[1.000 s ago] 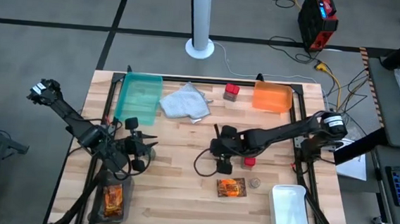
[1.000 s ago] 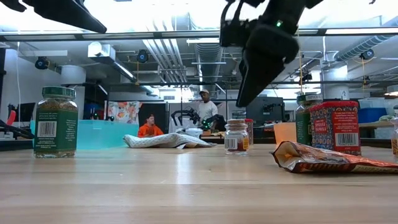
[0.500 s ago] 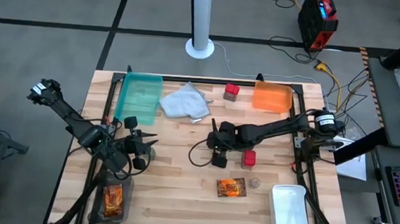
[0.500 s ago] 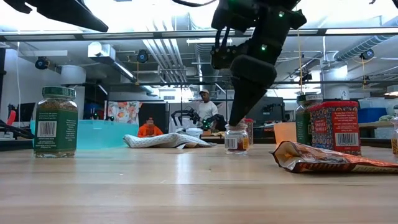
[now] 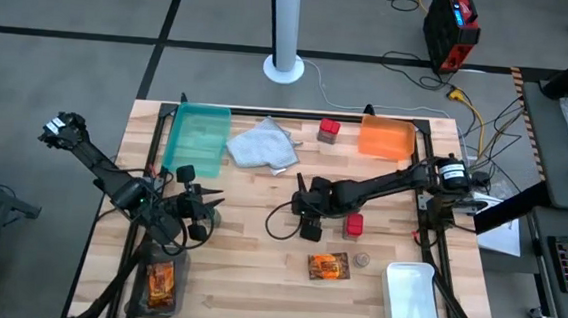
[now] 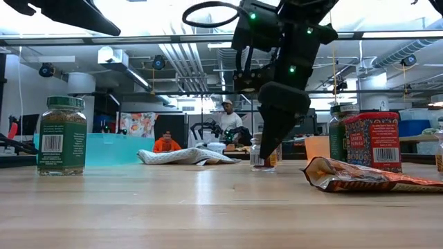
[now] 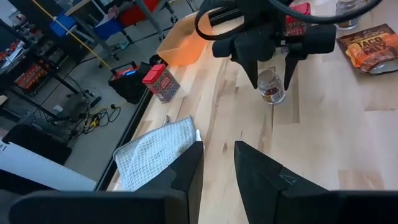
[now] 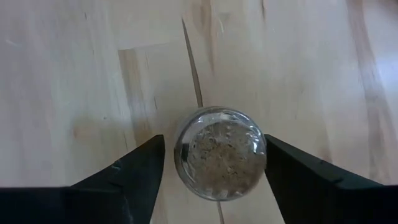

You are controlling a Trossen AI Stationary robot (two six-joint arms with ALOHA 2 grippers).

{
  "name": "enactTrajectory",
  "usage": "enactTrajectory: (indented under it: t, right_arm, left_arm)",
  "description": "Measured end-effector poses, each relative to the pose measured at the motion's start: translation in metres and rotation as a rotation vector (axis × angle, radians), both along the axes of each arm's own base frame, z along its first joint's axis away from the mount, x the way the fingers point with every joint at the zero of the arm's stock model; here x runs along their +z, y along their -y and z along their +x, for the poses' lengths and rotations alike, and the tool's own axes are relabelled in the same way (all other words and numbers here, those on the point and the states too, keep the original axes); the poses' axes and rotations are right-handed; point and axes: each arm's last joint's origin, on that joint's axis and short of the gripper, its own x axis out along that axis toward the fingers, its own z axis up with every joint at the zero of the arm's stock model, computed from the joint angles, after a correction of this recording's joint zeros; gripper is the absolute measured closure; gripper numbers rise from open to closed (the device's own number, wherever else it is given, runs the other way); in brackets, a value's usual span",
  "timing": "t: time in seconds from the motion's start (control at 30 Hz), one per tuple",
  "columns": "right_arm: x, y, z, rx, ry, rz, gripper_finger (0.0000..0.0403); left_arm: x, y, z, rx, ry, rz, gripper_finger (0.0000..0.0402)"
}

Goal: Sort spices by type
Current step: Put the top brown seasoning bottle into the orange bin

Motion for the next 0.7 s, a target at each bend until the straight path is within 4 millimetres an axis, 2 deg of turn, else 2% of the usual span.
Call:
enactTrajectory:
  t: [0.23,0.43,0.57,0.7]
  right_arm:
    - [0.001,0.000,0.000,0.003,0.006,0.001,0.0234]
    - [0.005,-0.001,-0.001,0.010,0.012,0.029,0.0234]
    - [0.023,-0.002,0.005,0.010,0.063,0.036,0.0234]
    - [0.051,-0.002,0.009,0.045,0.052,0.009,0.0234]
  left_arm:
    - [0.000,0.000,0.000,0.000,0.000,0.000,0.0326]
    - [0.000,0.000,0.000,0.000,0.000,0.000,0.0326]
    - [0.000,0.000,0.000,0.002,0.002,-0.003,0.0326]
    - [0.000,0.000,0.000,0.002,0.005,-0.005,0.0326]
